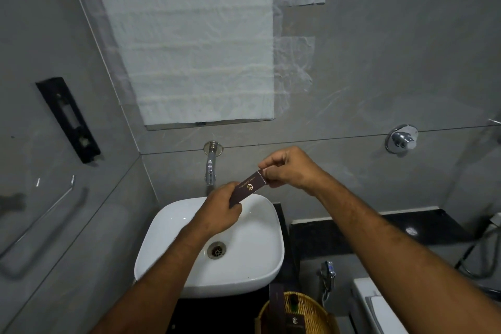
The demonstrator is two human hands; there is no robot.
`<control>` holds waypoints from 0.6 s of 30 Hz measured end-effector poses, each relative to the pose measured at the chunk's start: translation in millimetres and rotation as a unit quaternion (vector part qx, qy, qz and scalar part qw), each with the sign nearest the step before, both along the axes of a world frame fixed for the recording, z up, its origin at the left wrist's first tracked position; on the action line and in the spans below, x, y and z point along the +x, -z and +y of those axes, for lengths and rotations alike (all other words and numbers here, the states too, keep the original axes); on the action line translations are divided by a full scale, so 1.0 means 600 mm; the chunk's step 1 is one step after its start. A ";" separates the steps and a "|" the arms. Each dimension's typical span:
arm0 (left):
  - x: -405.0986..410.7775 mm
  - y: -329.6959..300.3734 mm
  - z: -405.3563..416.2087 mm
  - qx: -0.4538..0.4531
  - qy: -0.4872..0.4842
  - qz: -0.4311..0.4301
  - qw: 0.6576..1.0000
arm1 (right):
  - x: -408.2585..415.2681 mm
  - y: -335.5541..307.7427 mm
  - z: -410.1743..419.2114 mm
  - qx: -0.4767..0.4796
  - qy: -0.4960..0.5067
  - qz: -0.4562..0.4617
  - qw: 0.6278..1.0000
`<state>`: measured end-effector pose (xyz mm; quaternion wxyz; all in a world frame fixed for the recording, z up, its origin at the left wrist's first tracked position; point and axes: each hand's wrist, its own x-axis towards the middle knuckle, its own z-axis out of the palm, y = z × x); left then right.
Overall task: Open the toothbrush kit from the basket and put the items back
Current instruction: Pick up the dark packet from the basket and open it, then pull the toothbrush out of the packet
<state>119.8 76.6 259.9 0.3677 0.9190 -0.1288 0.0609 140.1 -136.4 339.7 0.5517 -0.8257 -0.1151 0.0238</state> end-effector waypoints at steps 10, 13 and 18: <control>-0.008 -0.002 0.008 0.087 0.012 0.021 0.996 | 0.013 0.030 -0.003 0.018 -0.008 0.054 0.998; -0.010 -0.007 0.006 0.138 0.007 0.019 0.990 | 0.006 0.040 0.005 -0.015 0.042 0.036 0.998; -0.006 -0.015 0.003 0.172 0.009 0.008 0.985 | 0.000 0.063 0.016 -0.012 0.098 -0.022 0.995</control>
